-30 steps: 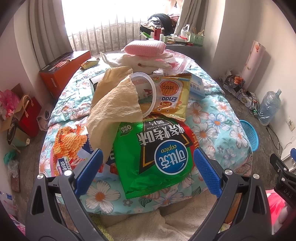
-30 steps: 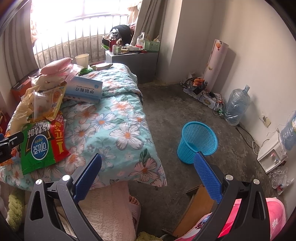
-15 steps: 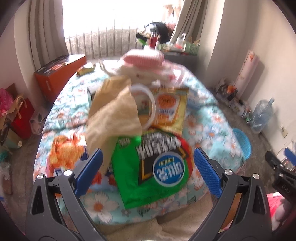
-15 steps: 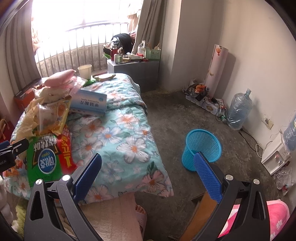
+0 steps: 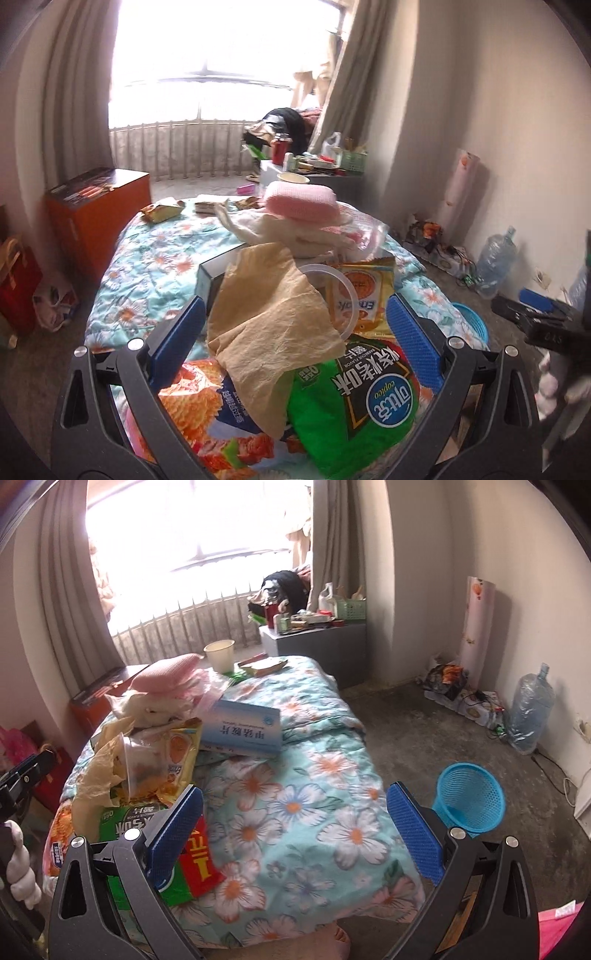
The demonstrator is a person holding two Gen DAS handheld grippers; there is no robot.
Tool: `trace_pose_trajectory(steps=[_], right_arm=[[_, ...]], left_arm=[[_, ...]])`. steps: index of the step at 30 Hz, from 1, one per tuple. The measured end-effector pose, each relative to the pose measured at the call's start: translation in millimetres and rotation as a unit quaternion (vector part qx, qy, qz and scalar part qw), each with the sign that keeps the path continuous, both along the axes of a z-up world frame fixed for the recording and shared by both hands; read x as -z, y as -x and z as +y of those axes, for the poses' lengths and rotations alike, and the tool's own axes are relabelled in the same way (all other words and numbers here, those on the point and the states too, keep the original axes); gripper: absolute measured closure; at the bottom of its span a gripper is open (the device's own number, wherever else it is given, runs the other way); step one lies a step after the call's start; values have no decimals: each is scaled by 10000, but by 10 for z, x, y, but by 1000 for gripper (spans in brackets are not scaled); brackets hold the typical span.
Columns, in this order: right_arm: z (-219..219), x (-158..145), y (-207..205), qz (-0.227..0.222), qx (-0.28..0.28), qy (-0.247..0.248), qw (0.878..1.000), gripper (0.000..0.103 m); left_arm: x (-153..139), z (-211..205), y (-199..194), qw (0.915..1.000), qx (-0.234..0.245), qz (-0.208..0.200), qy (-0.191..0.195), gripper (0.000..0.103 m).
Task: Collect trash
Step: 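Grasp the tan crumpled paper with the left tool while the right tool grasps the clear plastic lid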
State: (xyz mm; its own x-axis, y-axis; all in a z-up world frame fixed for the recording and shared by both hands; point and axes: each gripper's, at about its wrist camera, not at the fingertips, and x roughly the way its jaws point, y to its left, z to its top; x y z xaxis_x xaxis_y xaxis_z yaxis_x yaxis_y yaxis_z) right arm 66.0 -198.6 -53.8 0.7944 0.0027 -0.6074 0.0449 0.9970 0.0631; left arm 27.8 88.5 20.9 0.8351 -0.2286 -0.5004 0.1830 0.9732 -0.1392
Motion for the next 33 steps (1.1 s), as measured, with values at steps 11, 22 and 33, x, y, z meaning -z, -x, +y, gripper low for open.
trace_pose_trajectory(steps=[11, 22, 33], right_arm=[[191, 84, -284, 119, -477, -254, 9985, 8], [314, 146, -467, 303, -608, -262, 9973, 8], [734, -75, -561, 13, -1241, -199, 9921, 15]], left_arm=[[399, -145, -371, 9941, 417, 727, -686, 47], [366, 150, -488, 9960, 222, 760, -420, 96], [-120, 680, -399, 9980, -205, -267, 541, 103]])
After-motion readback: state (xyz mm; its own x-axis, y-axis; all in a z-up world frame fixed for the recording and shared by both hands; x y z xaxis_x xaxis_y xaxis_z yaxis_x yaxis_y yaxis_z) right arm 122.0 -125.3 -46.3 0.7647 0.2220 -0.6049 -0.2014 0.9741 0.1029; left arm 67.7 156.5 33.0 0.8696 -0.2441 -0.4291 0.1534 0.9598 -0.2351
